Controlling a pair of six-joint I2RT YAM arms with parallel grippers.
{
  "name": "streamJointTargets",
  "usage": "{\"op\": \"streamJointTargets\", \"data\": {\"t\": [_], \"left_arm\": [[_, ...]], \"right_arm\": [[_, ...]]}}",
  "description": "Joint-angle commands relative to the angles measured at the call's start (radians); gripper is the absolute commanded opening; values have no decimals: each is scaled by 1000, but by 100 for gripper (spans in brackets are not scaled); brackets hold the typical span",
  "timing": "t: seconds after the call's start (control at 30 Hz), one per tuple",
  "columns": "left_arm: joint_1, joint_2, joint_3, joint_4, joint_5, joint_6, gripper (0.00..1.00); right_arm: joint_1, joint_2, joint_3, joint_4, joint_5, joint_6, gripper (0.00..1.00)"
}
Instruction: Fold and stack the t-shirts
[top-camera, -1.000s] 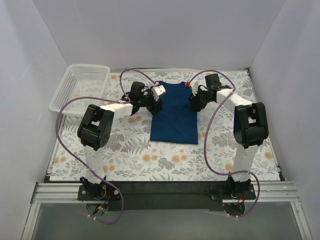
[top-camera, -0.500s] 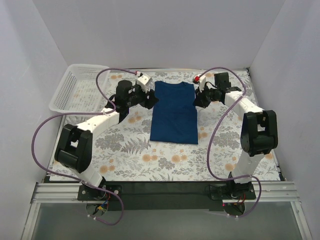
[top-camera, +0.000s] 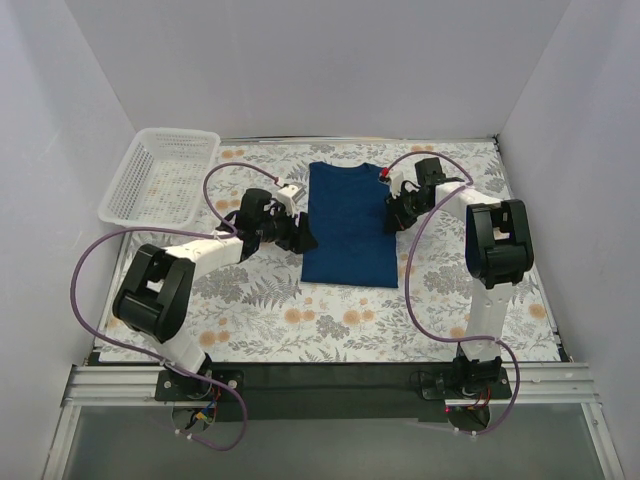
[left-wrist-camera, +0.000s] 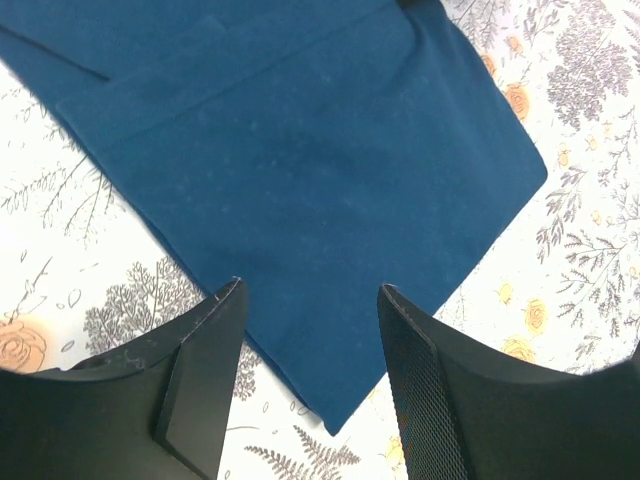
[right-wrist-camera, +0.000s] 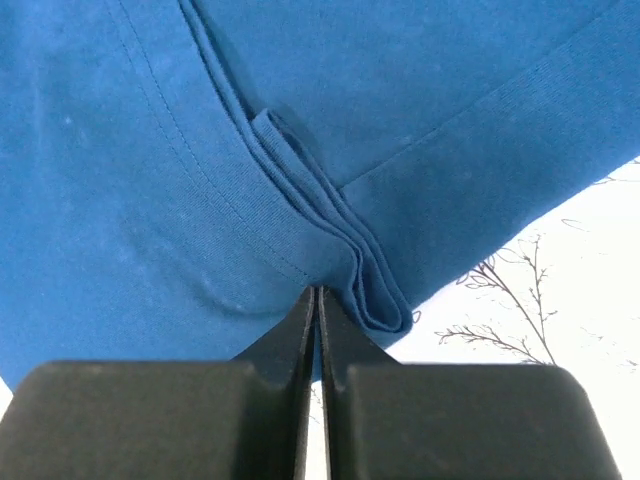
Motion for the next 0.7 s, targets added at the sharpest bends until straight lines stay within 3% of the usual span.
{"op": "streamJointTargets", "data": {"t": [0.0,0.13,0.23,0.33,0.37,0.4,0.5,0.57,0.67], "left_arm": [[-6,-71,-8,-44,-31,-5,51],[-5,-151,-40,-85,-30,1,51],[-12,-211,-74,-135,-19,39,52],[-74,-273,-129,-191,-18,261,53],[-106,-293,-156,-191,-40,452,53],[-174,-336,-228,-188,-57,552,54],[-236,-404,-348,-116,-71,845,58],[-235,-413,-414,11,-56,877,58],[-235,-367,-382,1,-56,932,58]], "right_arm": [[-6,-51,37,9,8,12,11],[-7,-148,27,-61,-105,-68,25],[-10,-261,-37,-138,-175,-225,34],[-12,-404,-204,-209,-210,-469,45],[-12,-437,-252,-256,-222,-565,54],[-12,-500,-307,-286,-245,-762,56],[-10,-606,-493,-300,-231,-1050,61],[-12,-643,-570,-297,-225,-1115,62],[-6,-678,-607,-295,-236,-1149,64]]}}
